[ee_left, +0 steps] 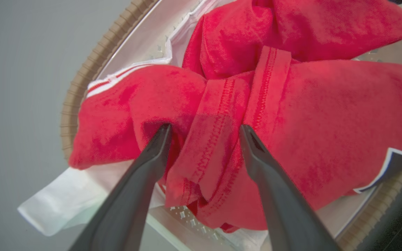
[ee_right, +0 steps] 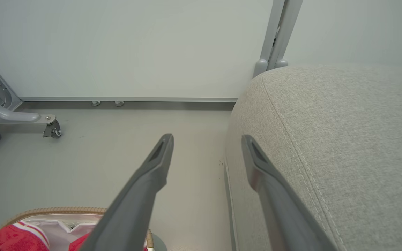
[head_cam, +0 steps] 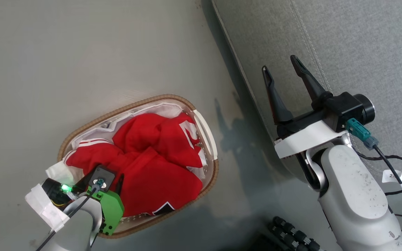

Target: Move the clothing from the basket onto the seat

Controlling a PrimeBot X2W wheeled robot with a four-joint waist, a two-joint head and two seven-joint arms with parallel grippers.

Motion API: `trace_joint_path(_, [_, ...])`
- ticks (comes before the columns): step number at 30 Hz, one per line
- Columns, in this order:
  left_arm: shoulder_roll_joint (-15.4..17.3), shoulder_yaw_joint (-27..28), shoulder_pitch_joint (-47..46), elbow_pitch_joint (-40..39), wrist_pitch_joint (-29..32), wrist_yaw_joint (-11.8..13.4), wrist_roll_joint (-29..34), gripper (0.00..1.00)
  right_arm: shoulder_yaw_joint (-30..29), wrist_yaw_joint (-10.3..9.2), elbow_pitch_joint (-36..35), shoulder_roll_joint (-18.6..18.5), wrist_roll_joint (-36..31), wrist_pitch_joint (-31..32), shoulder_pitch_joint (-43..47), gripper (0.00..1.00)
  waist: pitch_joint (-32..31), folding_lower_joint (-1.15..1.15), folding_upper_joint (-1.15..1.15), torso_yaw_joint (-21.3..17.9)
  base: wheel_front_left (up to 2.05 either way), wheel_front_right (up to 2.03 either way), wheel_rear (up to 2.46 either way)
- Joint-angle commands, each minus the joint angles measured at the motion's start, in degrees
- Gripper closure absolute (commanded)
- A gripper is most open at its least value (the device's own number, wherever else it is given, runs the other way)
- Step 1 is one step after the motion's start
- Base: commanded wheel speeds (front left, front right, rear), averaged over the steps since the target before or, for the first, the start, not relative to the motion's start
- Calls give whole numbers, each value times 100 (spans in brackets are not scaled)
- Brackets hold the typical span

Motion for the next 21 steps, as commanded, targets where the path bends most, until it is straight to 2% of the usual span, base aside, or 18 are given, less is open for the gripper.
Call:
trace_joint_path(1, [103, -57, -214, 114, -20, -13, 58, 0, -7, -4, -24, 17, 67, -21, -63, 0, 626, -1, 30, -540, 0, 0, 0])
trace_joint_path(6, [34, -288, -539, 518, 52, -21, 72, 0, 24, -4, -34, 23, 228, -21, -20, 0, 823, -1, 30, -565, 0, 0, 0])
trace_joint_path(10, [3, -476, -732, 788, 396, -19, -5, 0, 53, -4, -42, 23, 314, -21, -52, 0, 909, -1, 30, -592, 0, 0, 0])
trace_joint_path(18, [21, -578, -912, 934, 800, -19, -79, 0, 95, -4, -40, 21, 419, -21, -78, 0, 921, -1, 30, -654, 0, 0, 0])
trace_joint_path(19, [-14, -597, -896, 935, 790, -19, -91, 82, 96, -4, -24, 22, 424, -21, -67, 0, 901, -1, 30, -655, 0, 0, 0])
trace_joint_path(20, [-13, -582, -903, 937, 731, -19, -139, 100, 89, -4, -4, 20, 423, -21, -48, 0, 866, -1, 30, -649, 0, 0, 0])
trace_joint_path(21, [-19, -575, -899, 942, 709, -19, -159, 100, 83, -4, 18, 18, 424, -21, -33, 0, 838, -1, 30, -643, 0, 0, 0])
